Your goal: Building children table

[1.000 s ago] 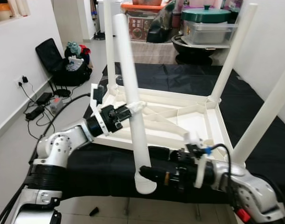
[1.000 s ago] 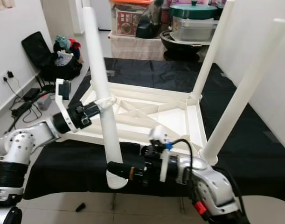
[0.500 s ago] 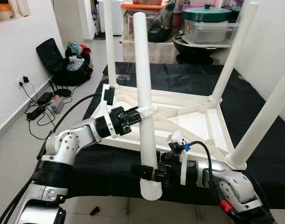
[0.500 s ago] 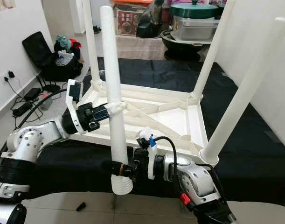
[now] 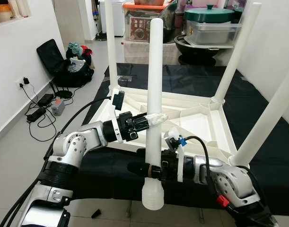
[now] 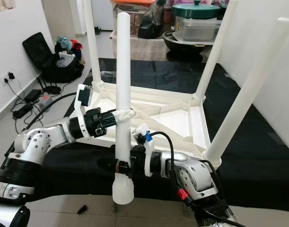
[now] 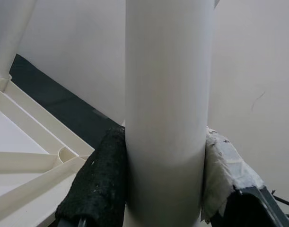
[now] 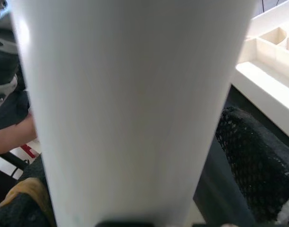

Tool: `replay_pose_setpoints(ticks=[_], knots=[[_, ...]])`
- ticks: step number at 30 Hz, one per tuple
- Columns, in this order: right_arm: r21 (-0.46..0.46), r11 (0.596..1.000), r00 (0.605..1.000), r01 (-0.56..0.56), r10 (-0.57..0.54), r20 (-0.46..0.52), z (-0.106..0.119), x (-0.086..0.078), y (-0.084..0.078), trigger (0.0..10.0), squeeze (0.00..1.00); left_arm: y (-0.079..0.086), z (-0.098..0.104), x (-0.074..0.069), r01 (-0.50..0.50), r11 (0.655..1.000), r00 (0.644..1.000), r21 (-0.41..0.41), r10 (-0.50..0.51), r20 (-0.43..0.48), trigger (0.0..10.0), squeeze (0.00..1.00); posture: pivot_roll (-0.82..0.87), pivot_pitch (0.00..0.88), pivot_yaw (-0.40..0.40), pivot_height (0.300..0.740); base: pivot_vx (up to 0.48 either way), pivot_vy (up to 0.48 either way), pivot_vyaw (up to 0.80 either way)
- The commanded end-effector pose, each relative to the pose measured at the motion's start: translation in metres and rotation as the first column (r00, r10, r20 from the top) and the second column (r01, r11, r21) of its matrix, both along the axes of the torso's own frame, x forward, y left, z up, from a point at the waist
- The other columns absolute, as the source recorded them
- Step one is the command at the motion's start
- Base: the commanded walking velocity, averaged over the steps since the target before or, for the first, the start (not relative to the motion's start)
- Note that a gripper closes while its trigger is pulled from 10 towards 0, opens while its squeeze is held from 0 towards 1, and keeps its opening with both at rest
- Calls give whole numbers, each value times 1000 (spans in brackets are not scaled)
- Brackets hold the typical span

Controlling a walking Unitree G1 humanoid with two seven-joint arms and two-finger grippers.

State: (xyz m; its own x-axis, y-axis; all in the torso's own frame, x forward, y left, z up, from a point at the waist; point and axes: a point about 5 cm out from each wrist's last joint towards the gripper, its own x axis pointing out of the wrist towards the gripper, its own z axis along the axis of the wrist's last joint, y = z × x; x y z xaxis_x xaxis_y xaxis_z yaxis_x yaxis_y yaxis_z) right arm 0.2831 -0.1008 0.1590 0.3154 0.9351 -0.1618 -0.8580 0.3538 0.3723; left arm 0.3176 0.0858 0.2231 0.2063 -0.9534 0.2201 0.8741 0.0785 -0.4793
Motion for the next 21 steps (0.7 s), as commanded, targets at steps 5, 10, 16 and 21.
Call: replay_pose_setpoints(ticks=[5,10,16,21], knots=[[28,1000,1000,0,0,-3,8,4,3,10000,0,-8,-5,-6,50,999,999,1,-50,-7,10000,0,0,0,-41,740,0,0,0],[30,1000,1000,-6,6,-8,8,4,7,10000,0,-10,-7,-7,61,998,998,0,-61,-12,10000,0,0,0,-39,740,0,0,0],[38,999,1000,5,-4,-19,8,5,10,10000,0,-12,-10,-8,73,997,997,6,-73,-15,10000,0,0,0,-39,740,0,0,0],[45,999,1000,2,-1,-22,7,5,11,6706,0,-12,-10,-9,79,997,997,6,-79,-16,10000,0,0,0,-40,740,0,0,0]])
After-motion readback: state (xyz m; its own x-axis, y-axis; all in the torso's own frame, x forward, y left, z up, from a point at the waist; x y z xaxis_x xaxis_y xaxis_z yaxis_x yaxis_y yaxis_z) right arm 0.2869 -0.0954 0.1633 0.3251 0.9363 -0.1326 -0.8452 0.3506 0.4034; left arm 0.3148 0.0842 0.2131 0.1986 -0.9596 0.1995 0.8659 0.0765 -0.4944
